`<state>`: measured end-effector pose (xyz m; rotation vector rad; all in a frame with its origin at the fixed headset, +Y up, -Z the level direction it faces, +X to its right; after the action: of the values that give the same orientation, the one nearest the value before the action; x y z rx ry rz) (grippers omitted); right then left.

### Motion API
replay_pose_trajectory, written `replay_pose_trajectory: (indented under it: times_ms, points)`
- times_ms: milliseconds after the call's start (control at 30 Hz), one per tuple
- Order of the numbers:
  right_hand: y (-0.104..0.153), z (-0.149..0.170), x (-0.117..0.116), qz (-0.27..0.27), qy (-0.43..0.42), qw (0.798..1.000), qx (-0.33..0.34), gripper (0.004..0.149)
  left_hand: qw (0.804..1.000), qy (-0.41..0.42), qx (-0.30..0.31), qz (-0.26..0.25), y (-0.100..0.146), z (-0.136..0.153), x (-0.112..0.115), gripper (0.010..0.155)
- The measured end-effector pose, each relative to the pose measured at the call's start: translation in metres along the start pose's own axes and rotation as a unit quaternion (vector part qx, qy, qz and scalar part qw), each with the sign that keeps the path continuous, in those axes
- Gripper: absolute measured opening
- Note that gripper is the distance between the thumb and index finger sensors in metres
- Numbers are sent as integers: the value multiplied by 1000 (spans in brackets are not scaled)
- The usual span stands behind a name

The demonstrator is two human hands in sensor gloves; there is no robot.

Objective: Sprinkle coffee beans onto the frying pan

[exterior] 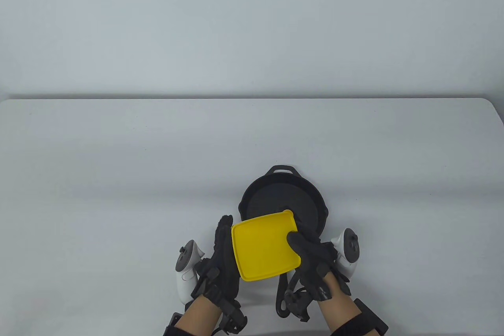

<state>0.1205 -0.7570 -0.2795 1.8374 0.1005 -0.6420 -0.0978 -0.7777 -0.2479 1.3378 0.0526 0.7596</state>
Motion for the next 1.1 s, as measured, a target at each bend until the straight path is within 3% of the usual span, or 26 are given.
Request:
replay_pose_trajectory:
  times_ms: [100, 267, 333, 433, 500, 600, 767, 833, 1000, 1067, 1100]
  points:
    - [2, 0, 0, 8, -39, 999, 10, 41, 1000, 1, -16, -7, -1, 5, -3, 93]
    - [1, -12, 15, 73, -67, 995, 32, 43, 1000, 10, -18, -18, -5, 4, -3, 79]
    - [0, -30, 29, 114, -71, 989, 57, 45, 998, -34, -25, -47, -3, 0, -7, 75]
    - [-3, -64, 65, 189, 17, 980, 63, 47, 997, -31, -34, -69, 0, 0, -14, 75]
    - [-5, -84, 92, 221, 104, 969, 40, 49, 997, 4, -33, -75, 1, 0, -17, 75]
    - [1, -107, 138, 284, 213, 934, -34, 51, 995, 38, -22, -85, 1, -2, -21, 75]
    - [34, -97, 197, 328, 314, 867, -206, 52, 986, 138, -28, -83, 0, 9, -19, 76]
    - [51, -82, 212, 336, 292, 861, -246, 52, 985, 150, -32, -80, 0, 13, -15, 76]
    - [73, -50, 230, 346, 222, 870, -272, 57, 992, 93, -36, -81, -2, 11, -14, 76]
    - [75, -52, 233, 350, 242, 861, -278, 62, 992, 86, -34, -84, -1, 10, -16, 76]
    - [74, -60, 235, 356, 279, 847, -278, 64, 992, 81, -34, -86, -1, 9, -18, 76]
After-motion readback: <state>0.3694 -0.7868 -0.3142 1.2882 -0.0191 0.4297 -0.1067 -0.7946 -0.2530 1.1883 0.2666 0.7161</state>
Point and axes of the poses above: the tracker on the back of each hand, its own z axis roughly to the little-finger side, its own y axis roughly from the fingertips to the wrist, x = y × z, the point moved 2 cm from there along -y, roughly from the wrist to the fingertips, and after that the axes turned 3 degrees about x, right-handed, at the moved point
